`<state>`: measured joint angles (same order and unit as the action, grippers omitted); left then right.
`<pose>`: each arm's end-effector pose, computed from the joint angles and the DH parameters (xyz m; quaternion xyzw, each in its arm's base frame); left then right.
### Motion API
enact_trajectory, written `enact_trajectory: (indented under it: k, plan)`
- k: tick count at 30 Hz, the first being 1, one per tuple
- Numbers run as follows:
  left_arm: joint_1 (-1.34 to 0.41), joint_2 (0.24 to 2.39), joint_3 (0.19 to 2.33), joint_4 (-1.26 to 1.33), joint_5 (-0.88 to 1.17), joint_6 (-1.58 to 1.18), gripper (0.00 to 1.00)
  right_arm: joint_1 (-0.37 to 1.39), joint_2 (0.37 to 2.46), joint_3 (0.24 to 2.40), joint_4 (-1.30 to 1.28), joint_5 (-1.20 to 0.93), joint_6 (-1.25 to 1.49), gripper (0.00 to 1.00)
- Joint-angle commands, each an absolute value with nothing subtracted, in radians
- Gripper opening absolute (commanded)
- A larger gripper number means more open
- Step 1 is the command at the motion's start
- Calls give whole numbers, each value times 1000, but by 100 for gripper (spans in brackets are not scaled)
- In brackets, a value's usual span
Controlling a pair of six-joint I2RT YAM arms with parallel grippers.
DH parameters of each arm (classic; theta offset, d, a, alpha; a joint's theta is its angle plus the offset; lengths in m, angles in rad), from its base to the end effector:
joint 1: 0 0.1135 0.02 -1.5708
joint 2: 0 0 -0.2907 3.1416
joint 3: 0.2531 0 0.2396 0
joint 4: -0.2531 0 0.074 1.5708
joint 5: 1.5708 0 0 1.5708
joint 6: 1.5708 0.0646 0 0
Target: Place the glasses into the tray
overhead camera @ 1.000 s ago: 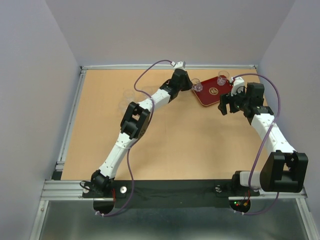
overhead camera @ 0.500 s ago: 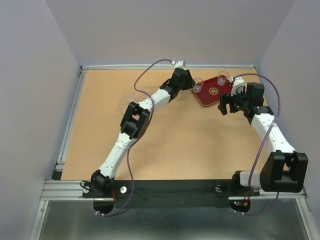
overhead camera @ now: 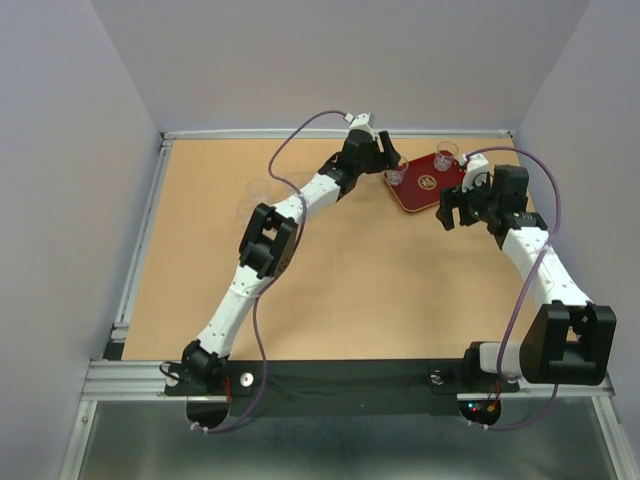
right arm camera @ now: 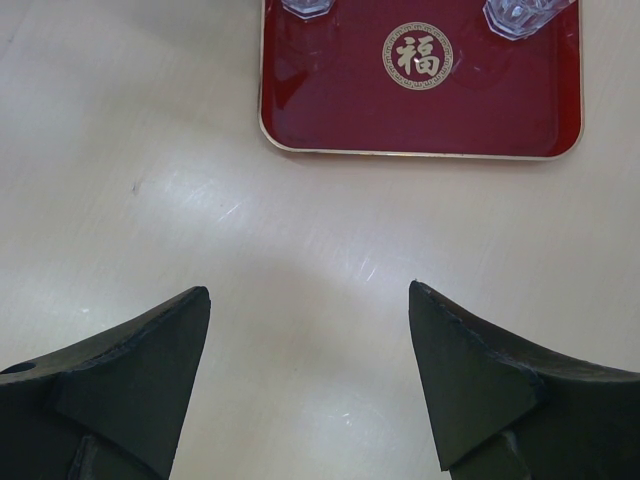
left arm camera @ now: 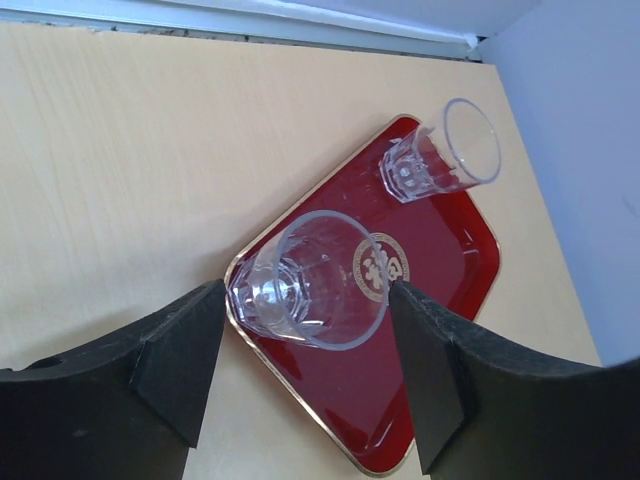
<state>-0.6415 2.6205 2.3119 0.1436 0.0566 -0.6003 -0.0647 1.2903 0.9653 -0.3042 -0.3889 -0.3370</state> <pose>0.5170 -0.3907 0.2222 0.0340 0.7621 -0.3935 0.5130 0.2876 0.0059 0.2969 -0.2055 0.8544 0.0800 0.4705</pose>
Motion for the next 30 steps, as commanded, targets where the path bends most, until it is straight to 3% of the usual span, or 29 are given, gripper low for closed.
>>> enact_trajectory:
  k: [1,5,18,23,30]
  plan:
    - [-632,2453,2355,202,106,-569,78,-66,1289,943,-252,-397,-348,85]
    - [-624,2344,2219,209,123,-455,79,-66,1281,931,-252,-446,-359,85]
    - [-591,1691,1559,213,-57,-114,90,-55,1318,923,-256,-750,-351,85]
    - [-574,1378,1283,178,-193,-31,98,20,1388,1008,-262,-750,-324,85]
    - [-560,975,935,189,-336,18,99,173,1612,1256,-310,-738,-212,86]
